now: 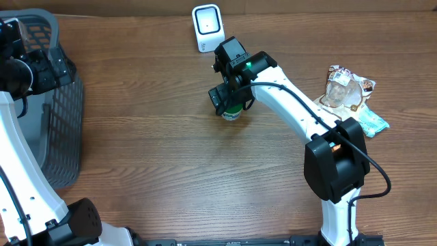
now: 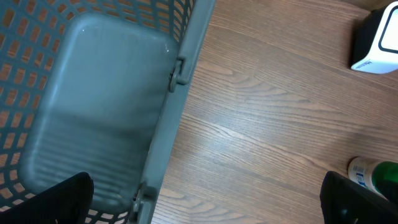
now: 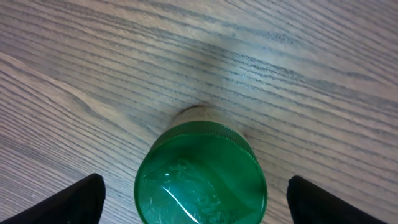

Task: Scan the item barcode
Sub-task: 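Reach the right gripper to the green-lidded jar and grasp it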

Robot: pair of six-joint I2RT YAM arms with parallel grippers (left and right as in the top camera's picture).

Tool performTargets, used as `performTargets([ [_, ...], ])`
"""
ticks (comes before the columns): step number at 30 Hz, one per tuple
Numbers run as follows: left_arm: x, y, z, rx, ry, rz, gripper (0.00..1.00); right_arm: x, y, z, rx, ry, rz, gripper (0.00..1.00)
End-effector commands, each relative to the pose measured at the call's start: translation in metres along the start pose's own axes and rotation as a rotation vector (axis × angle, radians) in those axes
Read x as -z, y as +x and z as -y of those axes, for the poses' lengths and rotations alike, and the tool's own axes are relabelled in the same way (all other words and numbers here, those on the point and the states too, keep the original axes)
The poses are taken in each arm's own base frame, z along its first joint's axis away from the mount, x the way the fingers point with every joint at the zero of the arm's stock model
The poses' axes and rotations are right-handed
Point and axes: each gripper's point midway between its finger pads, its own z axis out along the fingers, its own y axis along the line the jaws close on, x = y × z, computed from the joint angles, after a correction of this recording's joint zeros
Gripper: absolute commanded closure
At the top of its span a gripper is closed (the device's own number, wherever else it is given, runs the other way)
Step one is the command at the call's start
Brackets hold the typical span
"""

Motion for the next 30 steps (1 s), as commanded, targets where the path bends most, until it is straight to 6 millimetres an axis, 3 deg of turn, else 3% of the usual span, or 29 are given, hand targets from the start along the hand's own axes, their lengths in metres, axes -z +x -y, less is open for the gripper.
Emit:
performTargets([
  [1, -0.001, -0.001, 0.001, -0.021, 0.004, -0.001, 0.0, -0.003, 0.0, 0.001, -0.001, 0.002, 0.0, 0.07],
  [7, -0.001, -0.001, 0.001, -0.021, 0.004, -0.001, 0.0, -0.006, 0.001, 0.001, -0.034, 0.003, -0.005, 0.11],
  [16, -0.001, -0.001, 0.001, -0.021, 0.004, -0.001, 0.0, -0.032, 0.008, 0.009, -0.133, 0.049, -0.05, 0.14],
  [30, -0.001, -0.001, 0.001, -0.021, 0.004, -0.001, 0.0, -0.036, 0.005, 0.017, -0.195, 0.07, -0.037, 0.21],
])
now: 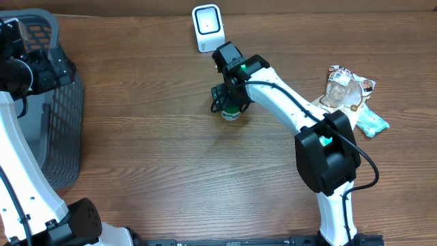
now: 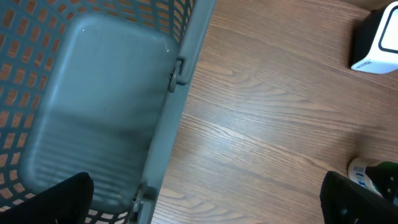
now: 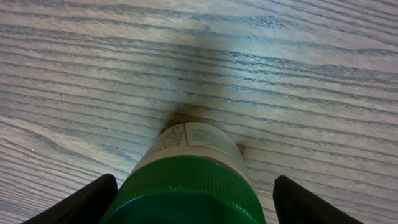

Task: Scan the item barcode
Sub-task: 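Reach the right gripper to the green-lidded jar and grasp it, then lift the jar and carry it toward the scanner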

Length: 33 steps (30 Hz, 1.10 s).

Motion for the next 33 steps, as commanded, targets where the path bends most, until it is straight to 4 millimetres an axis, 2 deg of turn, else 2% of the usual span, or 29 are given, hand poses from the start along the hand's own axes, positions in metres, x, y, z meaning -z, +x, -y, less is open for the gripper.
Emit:
performTargets([
  [1, -0.001, -0.001, 0.001, -0.021, 0.004, -0.001, 0.0, -0.005, 0.003, 0.008, -0.026, 0.02, -0.015, 0.22],
  [11, -0.001, -0.001, 0.001, -0.021, 0.004, -0.001, 0.0, -0.005, 0.009, 0.004, -0.028, -0.009, -0.048, 0.32],
  [14, -0.001, -0.001, 0.001, -0.021, 0.004, -0.001, 0.0, 0.002, 0.007, 0.001, -0.038, -0.046, -0.061, 0.39],
  [17, -0.001, -0.001, 0.001, -0.021, 0.004, -0.001, 0.0, 0.014, 0.004, -0.002, -0.052, -0.088, -0.07, 0.42],
  [25, -0.001, -0.001, 0.001, -0.021, 0.004, -0.001, 0.01, 0.067, -0.01, -0.009, -0.093, -0.286, -0.082, 0.44],
  [33, -0.001, -0.001, 0.001, -0.021, 0.004, -0.001, 0.01, 0.154, -0.02, -0.044, 0.082, -0.859, 0.007, 0.43],
])
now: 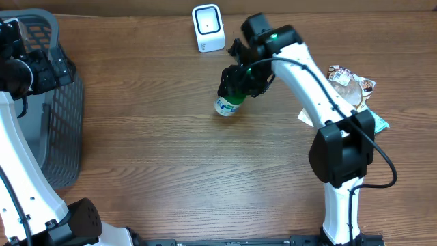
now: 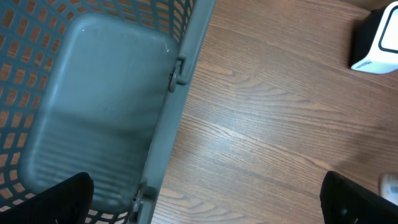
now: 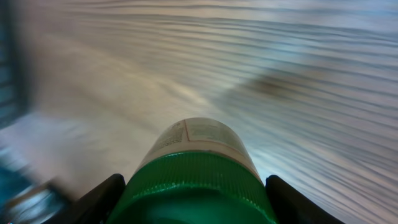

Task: Scan the item barcode
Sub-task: 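Lift the jar and carry it toward the scanner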

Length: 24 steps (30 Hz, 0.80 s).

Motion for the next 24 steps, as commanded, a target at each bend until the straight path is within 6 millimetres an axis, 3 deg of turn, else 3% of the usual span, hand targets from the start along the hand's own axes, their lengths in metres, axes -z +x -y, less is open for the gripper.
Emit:
performTargets([
  [1, -0.001, -0.001, 0.001, -0.02, 0.004, -0.001, 0.01, 0.058, -0.002, -0.069, 0.203, -0.392, 0.087, 0.43],
  [5, -0.001, -0.001, 0.001, -0.02, 0.004, -0.001, 0.01, 0.091, 0.001, -0.082, 0.263, -0.604, 0.131, 0.43],
  [11, -0.001, -0.001, 0.001, -0.02, 0.004, -0.001, 0.01, 0.124, 0.004, -0.08, 0.267, -0.761, 0.184, 0.43],
  [16, -0.001, -0.001, 0.001, -0.02, 0.004, -0.001, 0.0, 0.134, 0.008, -0.077, 0.272, -0.78, 0.203, 0.43],
  [24, -0.001, -0.001, 0.001, -0.02, 0.004, -0.001, 0.0, 0.151, 0.016, -0.088, 0.344, -0.761, 0.242, 0.39],
])
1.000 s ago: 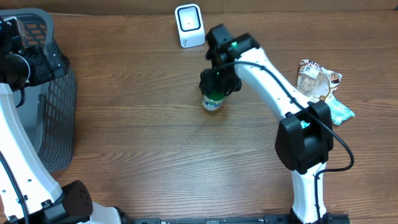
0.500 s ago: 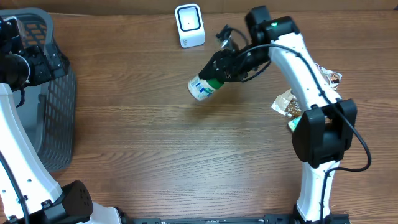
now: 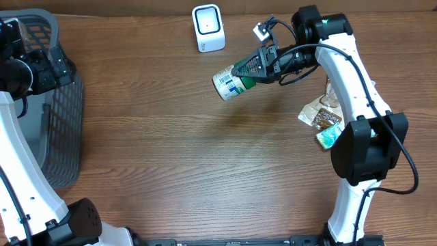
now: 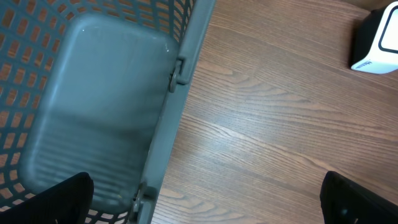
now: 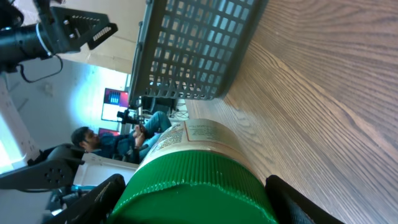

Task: Scan the item barcode
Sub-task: 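Lift the jar and carry it toward the scanner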

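Note:
A white bottle with a green cap (image 3: pixel 232 78) hangs on its side above the table, its base pointing left and a barcode showing on its label. My right gripper (image 3: pixel 263 67) is shut on the green cap (image 5: pixel 196 186), one finger each side. The white scanner (image 3: pixel 207 27) stands at the table's far edge, just up and left of the bottle; its corner shows in the left wrist view as the scanner (image 4: pixel 379 43). My left gripper (image 4: pixel 205 199) is open over the rim of the grey basket (image 4: pixel 93 106), holding nothing.
The grey mesh basket (image 3: pixel 51 102) stands at the left edge of the table. Several snack packets (image 3: pixel 328 113) lie on the right, partly under my right arm. Bare wood lies between basket and scanner.
My right gripper has lifted the bottle higher and turned it from tilted to lying sideways, and has moved right. The left arm has not moved.
The bottle first stood upright on the table with my right gripper open around its cap. The fingers then closed in on the cap. Then the bottle was lifted and tilted, and now it hangs sideways near the scanner.

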Robot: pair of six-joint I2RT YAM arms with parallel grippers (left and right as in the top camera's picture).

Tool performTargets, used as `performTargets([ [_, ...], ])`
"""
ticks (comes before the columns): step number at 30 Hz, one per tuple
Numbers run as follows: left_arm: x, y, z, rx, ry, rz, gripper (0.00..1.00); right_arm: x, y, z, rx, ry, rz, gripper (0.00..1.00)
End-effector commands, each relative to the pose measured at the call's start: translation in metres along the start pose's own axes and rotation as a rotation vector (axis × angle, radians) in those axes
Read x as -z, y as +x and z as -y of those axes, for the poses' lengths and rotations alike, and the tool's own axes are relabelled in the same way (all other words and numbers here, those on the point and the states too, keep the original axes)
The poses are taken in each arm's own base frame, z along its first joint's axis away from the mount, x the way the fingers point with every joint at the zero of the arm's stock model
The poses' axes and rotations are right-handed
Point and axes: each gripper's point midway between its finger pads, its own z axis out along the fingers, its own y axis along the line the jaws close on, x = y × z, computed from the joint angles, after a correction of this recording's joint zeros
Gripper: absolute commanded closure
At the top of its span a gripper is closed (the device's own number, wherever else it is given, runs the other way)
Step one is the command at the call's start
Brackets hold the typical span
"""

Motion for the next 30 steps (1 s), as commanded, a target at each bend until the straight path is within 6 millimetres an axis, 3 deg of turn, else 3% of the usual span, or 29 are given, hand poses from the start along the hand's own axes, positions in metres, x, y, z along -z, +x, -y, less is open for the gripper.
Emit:
performTargets([
  [1, -0.001, -0.001, 0.001, -0.02, 0.004, -0.001, 0.0, 0.011, -0.006, -0.055, 0.165, -0.041, 0.043, 0.38],
  [9, -0.001, -0.001, 0.001, -0.02, 0.004, -0.001, 0.0, 0.018, 0.002, -0.083, 0.265, 0.016, 0.045, 0.39],
  [18, -0.001, -0.001, 0.001, -0.02, 0.004, -0.001, 0.01, 0.011, 0.017, -0.106, 0.323, 0.065, 0.009, 0.39],
  [25, -0.001, -0.001, 0.001, -0.02, 0.004, -0.001, 0.01, 0.008, 0.019, -0.098, 0.328, 0.116, -0.013, 0.39],
  [30, -0.001, -0.001, 0.001, -0.02, 0.004, -0.001, 0.0, -0.008, 0.024, -0.077, 0.302, 0.271, -0.077, 0.39],
])
